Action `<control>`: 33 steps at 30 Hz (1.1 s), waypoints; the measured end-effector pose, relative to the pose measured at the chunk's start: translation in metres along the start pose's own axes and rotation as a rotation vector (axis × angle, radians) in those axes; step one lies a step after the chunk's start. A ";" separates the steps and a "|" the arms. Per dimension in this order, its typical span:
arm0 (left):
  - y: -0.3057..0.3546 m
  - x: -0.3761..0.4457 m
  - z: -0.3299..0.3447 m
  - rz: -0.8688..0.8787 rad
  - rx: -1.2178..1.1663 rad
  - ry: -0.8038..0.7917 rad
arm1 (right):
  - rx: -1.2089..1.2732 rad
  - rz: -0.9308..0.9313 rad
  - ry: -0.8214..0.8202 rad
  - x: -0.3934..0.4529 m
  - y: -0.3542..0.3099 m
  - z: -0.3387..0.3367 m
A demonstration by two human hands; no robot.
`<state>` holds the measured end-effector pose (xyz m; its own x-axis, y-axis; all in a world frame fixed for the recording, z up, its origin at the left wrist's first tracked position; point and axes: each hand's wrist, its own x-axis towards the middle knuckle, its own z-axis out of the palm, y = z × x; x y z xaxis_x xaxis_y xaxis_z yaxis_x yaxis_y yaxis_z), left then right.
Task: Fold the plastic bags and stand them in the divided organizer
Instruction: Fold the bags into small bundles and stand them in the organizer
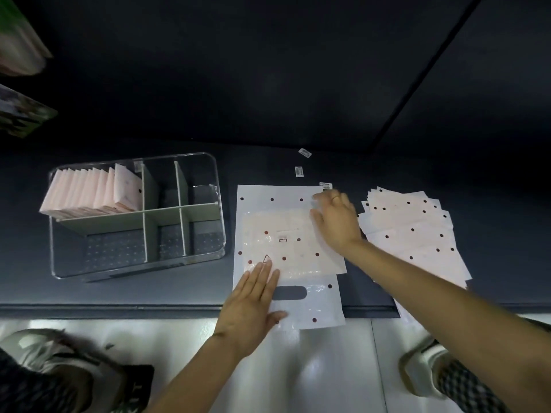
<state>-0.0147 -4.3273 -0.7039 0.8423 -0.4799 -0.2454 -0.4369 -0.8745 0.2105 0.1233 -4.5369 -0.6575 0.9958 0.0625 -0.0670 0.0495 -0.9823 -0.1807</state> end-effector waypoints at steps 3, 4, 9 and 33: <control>0.001 0.000 0.001 -0.001 0.035 -0.015 | 0.053 -0.373 -0.102 -0.058 -0.022 0.014; 0.002 0.000 0.002 -0.003 0.037 -0.018 | 0.068 -0.469 -0.179 -0.080 -0.028 0.021; 0.002 0.000 0.002 -0.021 0.018 -0.010 | -0.123 -0.484 -0.337 -0.132 -0.009 0.045; -0.018 -0.014 -0.016 -0.106 -0.076 0.031 | -0.104 -0.534 0.097 -0.105 0.000 0.023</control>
<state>-0.0133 -4.3038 -0.6895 0.8921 -0.3820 -0.2411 -0.3211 -0.9117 0.2563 0.0167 -4.5392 -0.6728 0.8327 0.5448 0.0992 0.5518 -0.8313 -0.0665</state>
